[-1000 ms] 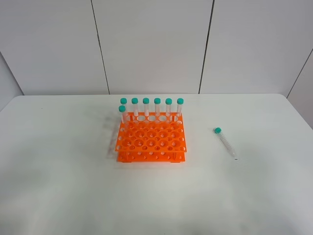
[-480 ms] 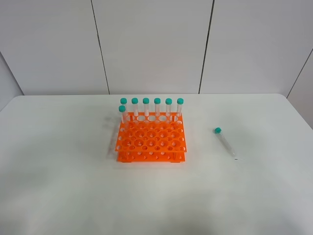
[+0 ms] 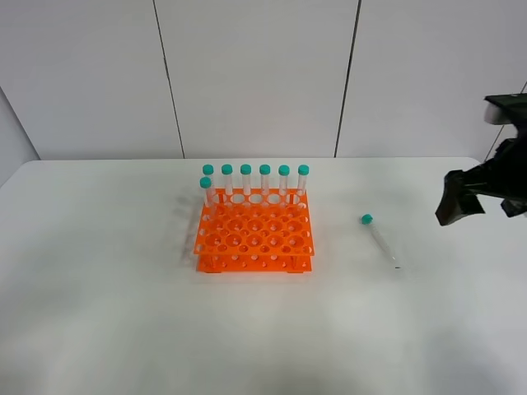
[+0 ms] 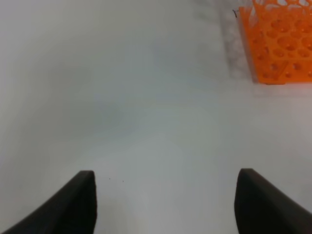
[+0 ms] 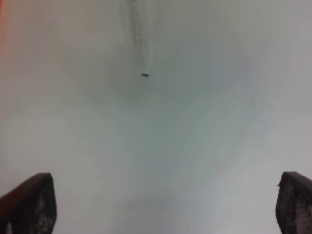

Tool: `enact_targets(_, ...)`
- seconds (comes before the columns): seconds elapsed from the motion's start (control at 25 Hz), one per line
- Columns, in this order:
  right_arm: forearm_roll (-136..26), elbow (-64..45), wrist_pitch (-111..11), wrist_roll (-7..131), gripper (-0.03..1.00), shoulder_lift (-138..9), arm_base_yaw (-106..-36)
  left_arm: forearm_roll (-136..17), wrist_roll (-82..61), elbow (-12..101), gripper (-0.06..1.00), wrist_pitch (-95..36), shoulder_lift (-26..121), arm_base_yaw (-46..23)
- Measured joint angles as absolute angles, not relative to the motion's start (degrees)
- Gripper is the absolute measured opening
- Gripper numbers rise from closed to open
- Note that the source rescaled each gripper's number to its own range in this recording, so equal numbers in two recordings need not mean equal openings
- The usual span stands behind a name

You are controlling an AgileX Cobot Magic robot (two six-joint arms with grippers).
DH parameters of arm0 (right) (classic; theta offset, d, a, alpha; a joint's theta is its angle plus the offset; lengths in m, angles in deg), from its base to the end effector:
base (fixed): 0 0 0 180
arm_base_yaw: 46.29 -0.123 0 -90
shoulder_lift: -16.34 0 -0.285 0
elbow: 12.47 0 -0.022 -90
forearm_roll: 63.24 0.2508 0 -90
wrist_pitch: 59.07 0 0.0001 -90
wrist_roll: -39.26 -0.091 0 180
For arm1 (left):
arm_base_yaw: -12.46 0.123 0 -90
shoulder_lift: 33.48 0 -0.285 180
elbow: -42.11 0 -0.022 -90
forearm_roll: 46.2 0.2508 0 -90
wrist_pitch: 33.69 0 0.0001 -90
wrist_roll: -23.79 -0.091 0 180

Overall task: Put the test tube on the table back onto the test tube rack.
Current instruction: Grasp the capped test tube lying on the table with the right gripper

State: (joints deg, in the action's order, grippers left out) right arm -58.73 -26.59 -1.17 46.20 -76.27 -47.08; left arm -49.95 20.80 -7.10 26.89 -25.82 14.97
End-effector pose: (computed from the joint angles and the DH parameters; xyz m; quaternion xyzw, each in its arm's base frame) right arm 0.2835 0.0100 0.2690 -0.0505 0.9891 0.0286 0.1354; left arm -0.0036 -0.0054 0.2746 0.0046 0.8542 -0.0078 0.5198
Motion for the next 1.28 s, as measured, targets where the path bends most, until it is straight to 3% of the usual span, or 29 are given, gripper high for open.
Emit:
enact_targets(0.2,-59.1,-17.0,-2.7,46.3,1.00,-90.4,-48.1,-50.0,20.8,-7.1,0.94,26.9,-25.8,15.0)
enact_targets(0.44,-58.8,-12.9,-5.8,46.4,1.00,-99.7,-51.4,-50.0,20.8,-7.1,0.94,26.9,-25.8,15.0)
enact_targets(1.28,-59.1,-12.6,-13.2,44.4,1.00,-107.7,-53.2,-50.0,20.8,-7.1,0.94,26.9,-25.8,15.0)
